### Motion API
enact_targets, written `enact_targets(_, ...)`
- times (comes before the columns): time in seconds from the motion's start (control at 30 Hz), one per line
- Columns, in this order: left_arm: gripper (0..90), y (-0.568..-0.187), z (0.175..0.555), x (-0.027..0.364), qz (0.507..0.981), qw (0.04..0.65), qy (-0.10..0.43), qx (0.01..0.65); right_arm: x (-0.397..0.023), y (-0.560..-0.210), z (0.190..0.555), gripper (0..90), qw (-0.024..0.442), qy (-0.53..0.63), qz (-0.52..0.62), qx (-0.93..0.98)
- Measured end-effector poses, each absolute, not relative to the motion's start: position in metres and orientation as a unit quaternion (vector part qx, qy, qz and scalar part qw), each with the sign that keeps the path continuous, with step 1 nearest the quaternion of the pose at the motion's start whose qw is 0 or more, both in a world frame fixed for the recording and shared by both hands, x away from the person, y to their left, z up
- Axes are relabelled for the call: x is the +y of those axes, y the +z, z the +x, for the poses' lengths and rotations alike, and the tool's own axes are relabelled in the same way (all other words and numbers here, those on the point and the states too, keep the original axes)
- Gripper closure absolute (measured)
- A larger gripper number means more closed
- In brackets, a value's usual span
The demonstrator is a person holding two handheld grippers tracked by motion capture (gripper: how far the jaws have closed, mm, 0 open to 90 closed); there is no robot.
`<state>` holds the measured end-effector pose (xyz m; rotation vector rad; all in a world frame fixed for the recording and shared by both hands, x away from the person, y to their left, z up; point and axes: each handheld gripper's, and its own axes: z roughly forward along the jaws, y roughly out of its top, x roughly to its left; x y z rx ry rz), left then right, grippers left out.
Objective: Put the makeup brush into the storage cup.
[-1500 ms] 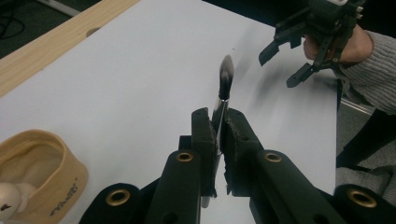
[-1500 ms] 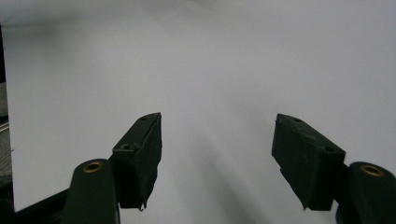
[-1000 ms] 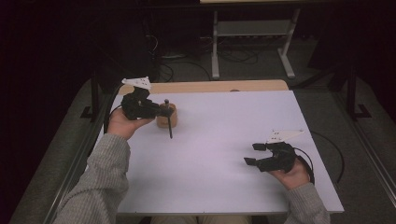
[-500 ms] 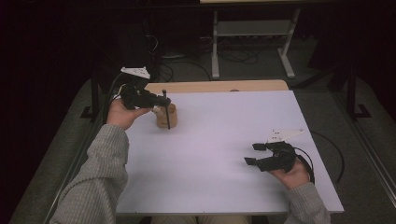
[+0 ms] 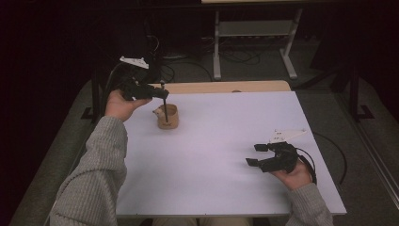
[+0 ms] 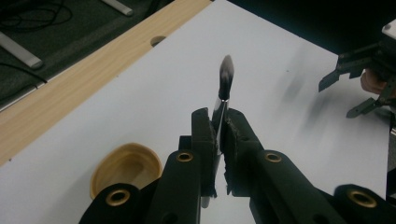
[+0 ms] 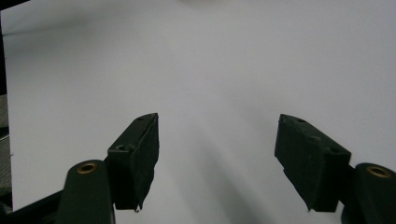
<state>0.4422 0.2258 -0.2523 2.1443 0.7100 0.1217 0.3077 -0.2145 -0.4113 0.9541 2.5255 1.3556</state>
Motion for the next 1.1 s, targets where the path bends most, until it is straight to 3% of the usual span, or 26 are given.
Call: enact_targets(1.1,83.8,-0.269,0.486,0.229,0.837,0.423,0.082,0.338,-0.219,-0.411,0.307,27.7,0.063,0.457,0.318,0.828)
